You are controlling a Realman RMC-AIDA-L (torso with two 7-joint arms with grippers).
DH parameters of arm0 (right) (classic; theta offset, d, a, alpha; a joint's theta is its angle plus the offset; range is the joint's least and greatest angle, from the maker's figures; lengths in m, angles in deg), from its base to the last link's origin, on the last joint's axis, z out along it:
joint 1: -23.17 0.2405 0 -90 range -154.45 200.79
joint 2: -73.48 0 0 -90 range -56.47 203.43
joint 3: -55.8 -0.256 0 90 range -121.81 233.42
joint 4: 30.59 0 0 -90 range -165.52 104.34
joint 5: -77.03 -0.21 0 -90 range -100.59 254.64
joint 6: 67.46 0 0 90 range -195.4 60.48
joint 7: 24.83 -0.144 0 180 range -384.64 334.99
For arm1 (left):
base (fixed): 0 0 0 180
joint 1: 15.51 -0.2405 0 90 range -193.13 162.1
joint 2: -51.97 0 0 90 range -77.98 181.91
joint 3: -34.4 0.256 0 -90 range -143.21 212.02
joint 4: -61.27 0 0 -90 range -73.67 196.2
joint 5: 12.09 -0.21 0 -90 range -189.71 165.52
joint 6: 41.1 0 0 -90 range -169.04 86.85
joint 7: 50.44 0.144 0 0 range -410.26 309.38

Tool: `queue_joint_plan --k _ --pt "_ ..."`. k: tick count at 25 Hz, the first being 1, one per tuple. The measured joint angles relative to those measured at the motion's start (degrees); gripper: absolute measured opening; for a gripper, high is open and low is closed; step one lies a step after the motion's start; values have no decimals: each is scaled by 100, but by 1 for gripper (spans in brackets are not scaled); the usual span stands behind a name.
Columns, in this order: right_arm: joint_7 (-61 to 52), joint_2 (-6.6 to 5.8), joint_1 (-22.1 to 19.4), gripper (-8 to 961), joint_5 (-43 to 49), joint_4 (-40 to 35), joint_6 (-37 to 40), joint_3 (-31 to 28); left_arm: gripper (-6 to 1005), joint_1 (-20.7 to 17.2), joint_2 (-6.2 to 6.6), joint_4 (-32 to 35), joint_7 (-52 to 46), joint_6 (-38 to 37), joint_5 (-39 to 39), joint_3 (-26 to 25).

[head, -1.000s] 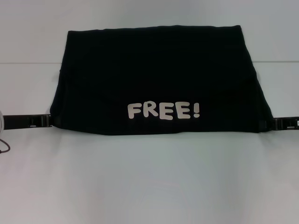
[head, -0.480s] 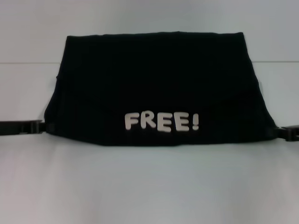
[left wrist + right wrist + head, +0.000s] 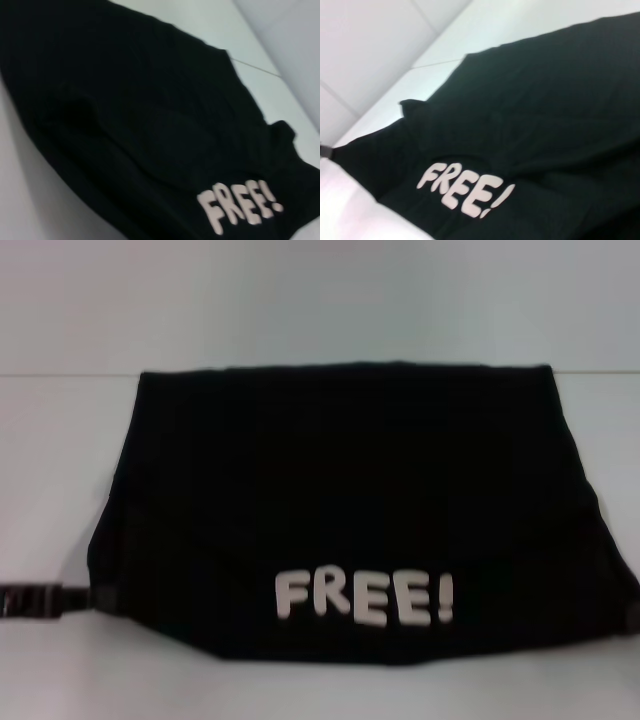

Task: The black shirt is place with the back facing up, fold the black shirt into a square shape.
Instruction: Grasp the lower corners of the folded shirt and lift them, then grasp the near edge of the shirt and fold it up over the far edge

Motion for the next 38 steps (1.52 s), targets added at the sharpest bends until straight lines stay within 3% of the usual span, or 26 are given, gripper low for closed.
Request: queue_joint_plan --k 9,15,20,24,27,33,35,38 --pt "604 6 -756 10 20 -25 902 -218 -1 -483 -38 160 614 -1334 -407 -570" --pt "777 65 -1080 10 49 14 1049 -224 -1 -743 -102 171 733 -1421 -695 -572" --pt "778 77 -1019 10 51 20 1080 -276 -1 -665 -119 134 768 -1416 -764 -575" --pt "771 28 -699 10 11 3 1083 -542 -1 -276 13 92 639 -1293 -719 -707" --pt "761 -37 -313 10 8 -13 1036 -848 -2 183 208 -142 410 -873 -619 -778" --pt "552 -106 503 9 5 16 208 -1078 -2 1184 655 -1128 58 812 -561 -736" --pt "428 -93 753 9 8 58 -250 -1052 -2 1453 754 -1473 28 1496 -561 -729" --pt "282 -62 1115 9 29 223 -969 -992 -2 1726 796 -1841 -2 2476 -559 -719"
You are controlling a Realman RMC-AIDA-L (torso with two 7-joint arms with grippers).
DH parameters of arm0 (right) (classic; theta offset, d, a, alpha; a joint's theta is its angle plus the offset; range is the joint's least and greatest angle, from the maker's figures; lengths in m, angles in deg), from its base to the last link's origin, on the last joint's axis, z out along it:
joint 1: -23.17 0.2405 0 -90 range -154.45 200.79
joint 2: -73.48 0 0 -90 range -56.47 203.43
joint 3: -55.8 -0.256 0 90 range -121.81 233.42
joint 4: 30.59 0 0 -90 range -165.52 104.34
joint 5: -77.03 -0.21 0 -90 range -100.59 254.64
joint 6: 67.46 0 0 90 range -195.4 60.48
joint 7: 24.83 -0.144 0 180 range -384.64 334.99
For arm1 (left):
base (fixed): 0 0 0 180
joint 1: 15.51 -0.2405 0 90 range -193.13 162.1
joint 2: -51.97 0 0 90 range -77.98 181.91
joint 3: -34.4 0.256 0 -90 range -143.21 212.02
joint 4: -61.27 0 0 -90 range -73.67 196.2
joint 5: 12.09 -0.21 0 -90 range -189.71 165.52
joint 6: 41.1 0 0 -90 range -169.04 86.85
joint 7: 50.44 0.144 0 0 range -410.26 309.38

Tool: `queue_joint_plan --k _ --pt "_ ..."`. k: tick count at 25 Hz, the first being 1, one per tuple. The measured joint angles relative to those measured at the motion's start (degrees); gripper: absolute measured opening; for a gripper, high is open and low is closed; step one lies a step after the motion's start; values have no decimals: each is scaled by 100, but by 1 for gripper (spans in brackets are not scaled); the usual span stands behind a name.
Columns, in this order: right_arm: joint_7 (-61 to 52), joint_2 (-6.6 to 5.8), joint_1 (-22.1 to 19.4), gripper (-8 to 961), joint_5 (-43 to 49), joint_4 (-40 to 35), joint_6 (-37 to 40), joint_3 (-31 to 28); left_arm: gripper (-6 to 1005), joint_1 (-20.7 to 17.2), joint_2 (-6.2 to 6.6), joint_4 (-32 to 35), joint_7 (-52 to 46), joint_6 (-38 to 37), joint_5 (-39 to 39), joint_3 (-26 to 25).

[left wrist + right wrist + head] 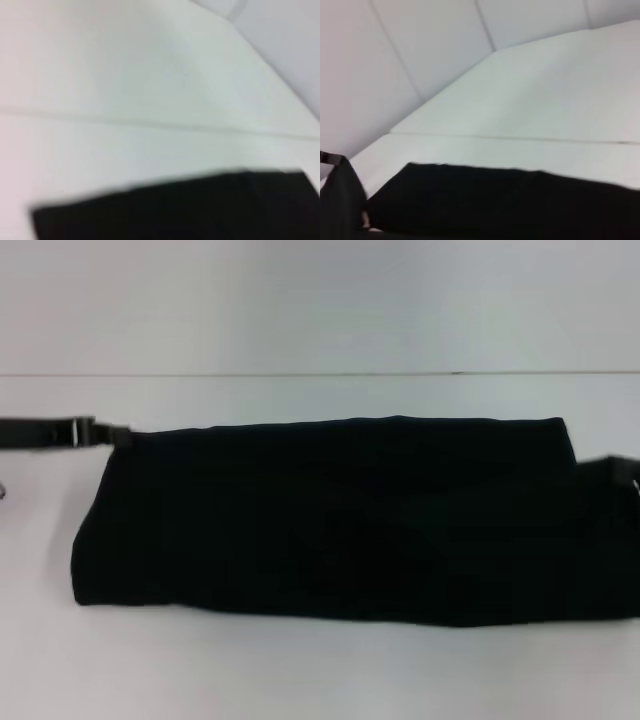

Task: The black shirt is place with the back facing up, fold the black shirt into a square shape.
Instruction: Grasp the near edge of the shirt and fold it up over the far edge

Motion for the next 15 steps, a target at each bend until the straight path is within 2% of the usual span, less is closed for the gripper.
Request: queue_joint_plan --k 5,7,8,10,11,15 --pt "-123 47 566 9 5 612 -1473 119 -2 256 -115 -406 -11 1512 18 201" --pt "-180 136 848 9 7 922 -2421 274 -2 351 -232 -555 -4 2211 22 389" --pt "-180 136 848 9 7 922 -2421 274 -2 351 -232 -555 -4 2211 22 389" --pt "-181 235 1020 9 6 1038 -2857 351 -2 376 -275 -575 -4 2401 22 470" --pt "-177 280 1079 9 6 1057 -3003 380 -2 413 -350 -581 -4 2651 22 628" --pt "-185 392 1264 9 -21 1056 -3398 477 -2 431 -400 -599 -9 2957 22 857"
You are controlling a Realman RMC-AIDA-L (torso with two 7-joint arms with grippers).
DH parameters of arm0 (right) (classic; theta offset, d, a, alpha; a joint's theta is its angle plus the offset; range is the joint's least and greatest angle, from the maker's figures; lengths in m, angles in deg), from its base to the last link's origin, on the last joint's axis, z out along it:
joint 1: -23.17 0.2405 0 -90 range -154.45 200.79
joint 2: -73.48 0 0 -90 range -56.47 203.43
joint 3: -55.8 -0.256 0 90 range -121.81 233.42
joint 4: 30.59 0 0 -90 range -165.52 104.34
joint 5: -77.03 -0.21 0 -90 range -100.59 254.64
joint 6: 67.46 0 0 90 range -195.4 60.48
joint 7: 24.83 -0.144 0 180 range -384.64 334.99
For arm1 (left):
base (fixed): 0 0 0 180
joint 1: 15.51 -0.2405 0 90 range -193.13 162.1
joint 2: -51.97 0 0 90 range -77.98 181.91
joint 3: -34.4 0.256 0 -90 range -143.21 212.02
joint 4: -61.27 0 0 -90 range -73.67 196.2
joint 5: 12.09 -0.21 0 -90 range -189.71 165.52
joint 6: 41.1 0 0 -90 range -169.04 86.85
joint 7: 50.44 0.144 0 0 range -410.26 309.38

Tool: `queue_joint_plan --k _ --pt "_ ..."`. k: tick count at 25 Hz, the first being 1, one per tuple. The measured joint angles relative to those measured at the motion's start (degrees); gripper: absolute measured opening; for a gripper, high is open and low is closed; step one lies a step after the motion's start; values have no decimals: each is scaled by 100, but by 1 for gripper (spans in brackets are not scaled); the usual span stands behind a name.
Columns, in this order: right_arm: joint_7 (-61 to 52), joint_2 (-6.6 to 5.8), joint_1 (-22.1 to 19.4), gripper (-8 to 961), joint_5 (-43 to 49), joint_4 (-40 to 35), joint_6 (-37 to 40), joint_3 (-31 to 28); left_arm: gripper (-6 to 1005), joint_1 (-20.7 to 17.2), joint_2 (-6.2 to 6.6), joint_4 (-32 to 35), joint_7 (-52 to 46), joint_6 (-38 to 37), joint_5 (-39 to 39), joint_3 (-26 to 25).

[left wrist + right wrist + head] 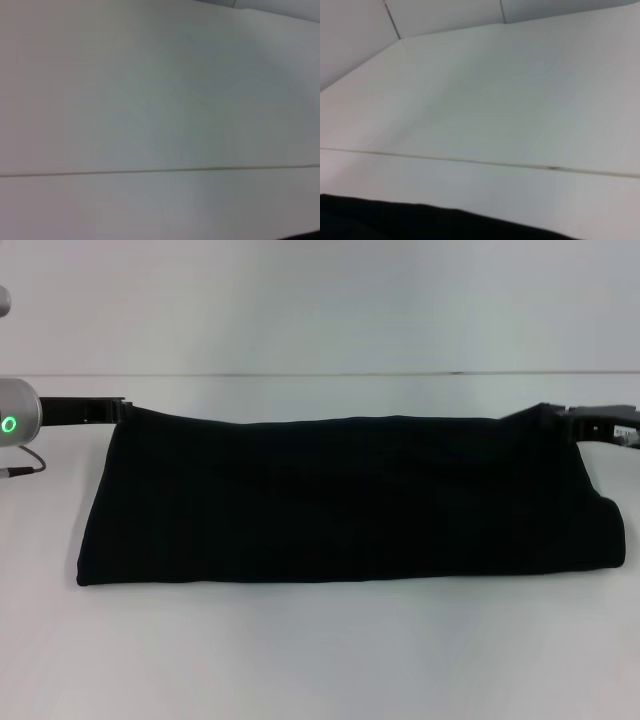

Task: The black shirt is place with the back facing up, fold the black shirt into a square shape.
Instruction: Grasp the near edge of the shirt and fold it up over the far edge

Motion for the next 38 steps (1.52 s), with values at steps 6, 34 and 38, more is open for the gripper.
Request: queue_joint_plan --k 6,34,38 --pt "-39 50 146 9 -101 -1 -519 -37 -2 -5 -15 10 -3 284 11 35" --pt "-23 222 225 136 -229 -49 -1169 -4 147 19 -394 -59 58 1654 91 384" --pt "-222 139 92 178 -239 -162 -956 -19 222 -114 -397 118 -309 1540 96 366"
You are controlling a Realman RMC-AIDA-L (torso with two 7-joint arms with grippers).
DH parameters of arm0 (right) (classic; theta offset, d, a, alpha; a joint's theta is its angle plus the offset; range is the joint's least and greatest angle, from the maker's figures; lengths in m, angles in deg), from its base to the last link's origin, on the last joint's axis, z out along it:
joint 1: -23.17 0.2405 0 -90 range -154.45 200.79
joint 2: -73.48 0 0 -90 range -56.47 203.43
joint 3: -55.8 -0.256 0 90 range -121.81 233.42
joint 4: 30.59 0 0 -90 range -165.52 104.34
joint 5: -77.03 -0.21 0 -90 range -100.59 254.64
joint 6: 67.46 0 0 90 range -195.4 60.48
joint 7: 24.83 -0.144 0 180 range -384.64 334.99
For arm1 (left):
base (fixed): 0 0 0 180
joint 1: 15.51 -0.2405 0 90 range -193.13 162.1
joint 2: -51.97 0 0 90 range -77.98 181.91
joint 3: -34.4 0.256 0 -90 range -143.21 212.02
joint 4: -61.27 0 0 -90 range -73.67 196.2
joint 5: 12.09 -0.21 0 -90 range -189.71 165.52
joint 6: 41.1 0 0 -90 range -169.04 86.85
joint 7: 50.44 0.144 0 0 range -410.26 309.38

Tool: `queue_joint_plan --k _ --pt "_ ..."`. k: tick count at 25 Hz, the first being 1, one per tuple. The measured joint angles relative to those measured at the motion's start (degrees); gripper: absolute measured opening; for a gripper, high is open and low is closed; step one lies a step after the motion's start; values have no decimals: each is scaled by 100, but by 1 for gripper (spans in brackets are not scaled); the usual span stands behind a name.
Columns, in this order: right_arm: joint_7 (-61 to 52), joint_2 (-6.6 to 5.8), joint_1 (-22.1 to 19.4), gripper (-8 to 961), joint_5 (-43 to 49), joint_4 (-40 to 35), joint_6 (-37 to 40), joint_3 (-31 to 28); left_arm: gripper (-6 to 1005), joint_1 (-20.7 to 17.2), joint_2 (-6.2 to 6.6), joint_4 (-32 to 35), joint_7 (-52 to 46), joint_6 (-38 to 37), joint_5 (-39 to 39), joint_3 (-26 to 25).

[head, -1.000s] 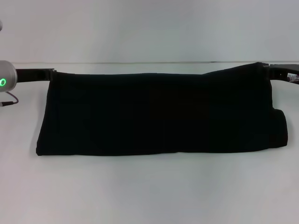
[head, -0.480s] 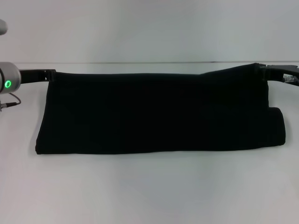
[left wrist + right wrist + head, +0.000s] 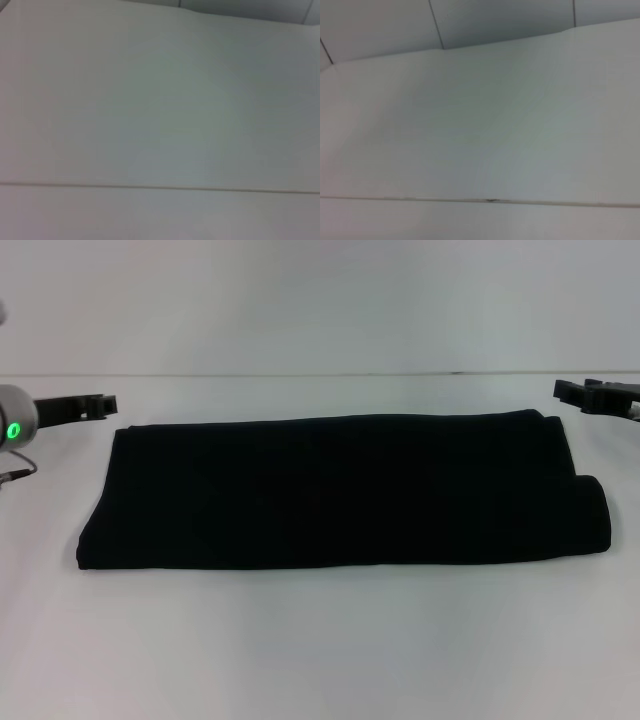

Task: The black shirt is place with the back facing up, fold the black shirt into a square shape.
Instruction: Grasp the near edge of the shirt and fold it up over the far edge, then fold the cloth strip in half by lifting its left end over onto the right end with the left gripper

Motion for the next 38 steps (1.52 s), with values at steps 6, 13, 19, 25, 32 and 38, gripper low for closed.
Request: queue_joint_plan --k 6,13,19,25,32,38 --pt "-509 -87 -427 551 -28 -682 1612 -23 422 -558 27 953 -421 -2145 359 2" --pt "-1022 -205 -1013 851 -211 -1245 3167 -29 715 -1359 103 1679 -250 -4618 1469 -16" --pt "-1367 -435 -1343 850 -183 -1252 3772 19 924 -1673 89 1904 -349 -5418 1536 -136" --pt "-1314 -576 -1468 849 -169 -1238 4510 127 938 -1774 116 2011 -952 -6083 1018 -278" --pt "-1262 -538 -1379 848 -164 -1185 4455 385 934 -1675 180 1856 -1680 -6440 281 -320" --pt "-1262 -507 -1240 848 -177 -1173 4260 466 932 -1529 250 1412 -2355 -5964 171 -322"
